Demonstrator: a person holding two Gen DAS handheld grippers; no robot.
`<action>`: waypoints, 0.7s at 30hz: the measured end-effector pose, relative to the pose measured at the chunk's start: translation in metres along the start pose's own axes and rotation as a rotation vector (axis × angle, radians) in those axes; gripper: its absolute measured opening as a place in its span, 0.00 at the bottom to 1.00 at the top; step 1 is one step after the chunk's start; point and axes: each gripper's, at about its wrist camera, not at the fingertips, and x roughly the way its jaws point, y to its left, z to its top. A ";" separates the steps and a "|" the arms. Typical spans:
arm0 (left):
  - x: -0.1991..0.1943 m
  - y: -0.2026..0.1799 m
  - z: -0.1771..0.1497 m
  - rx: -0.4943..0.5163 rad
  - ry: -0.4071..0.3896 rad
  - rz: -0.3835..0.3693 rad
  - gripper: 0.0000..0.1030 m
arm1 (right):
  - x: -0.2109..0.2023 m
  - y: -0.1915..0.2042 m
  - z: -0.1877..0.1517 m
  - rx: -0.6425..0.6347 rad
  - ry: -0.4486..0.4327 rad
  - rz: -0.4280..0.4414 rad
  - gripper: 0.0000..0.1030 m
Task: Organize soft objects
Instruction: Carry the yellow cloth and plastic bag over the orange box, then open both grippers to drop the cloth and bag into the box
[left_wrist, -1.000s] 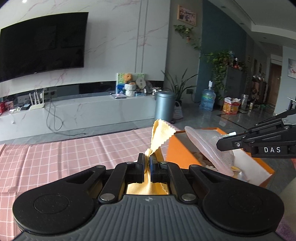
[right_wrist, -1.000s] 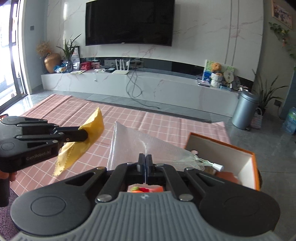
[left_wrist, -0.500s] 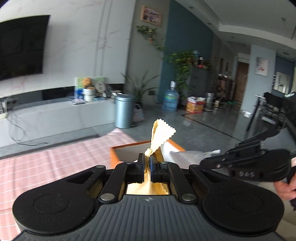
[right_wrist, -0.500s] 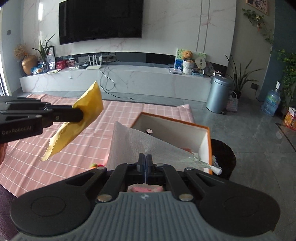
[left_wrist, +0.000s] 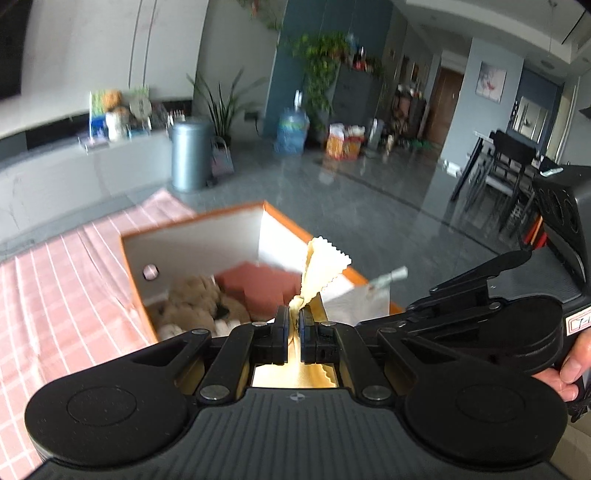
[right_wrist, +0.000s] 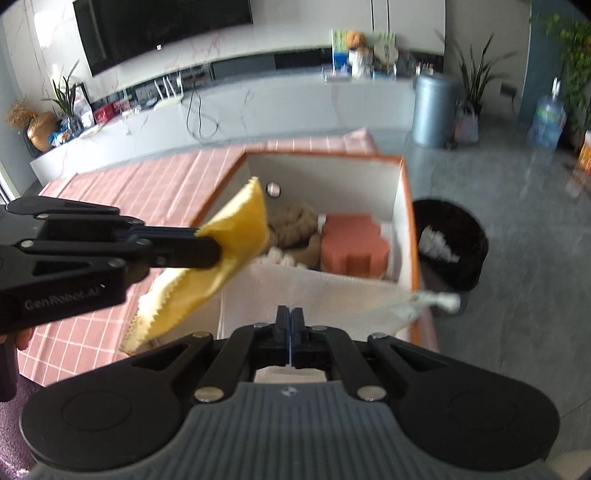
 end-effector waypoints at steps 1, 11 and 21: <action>0.004 0.001 -0.003 0.000 0.021 0.002 0.05 | 0.006 0.000 0.000 0.004 0.019 0.002 0.00; 0.032 -0.002 -0.023 0.041 0.166 0.041 0.05 | 0.047 -0.010 -0.004 0.060 0.135 0.029 0.00; 0.048 -0.006 -0.028 0.090 0.269 0.085 0.08 | 0.061 -0.016 -0.009 0.078 0.188 0.020 0.00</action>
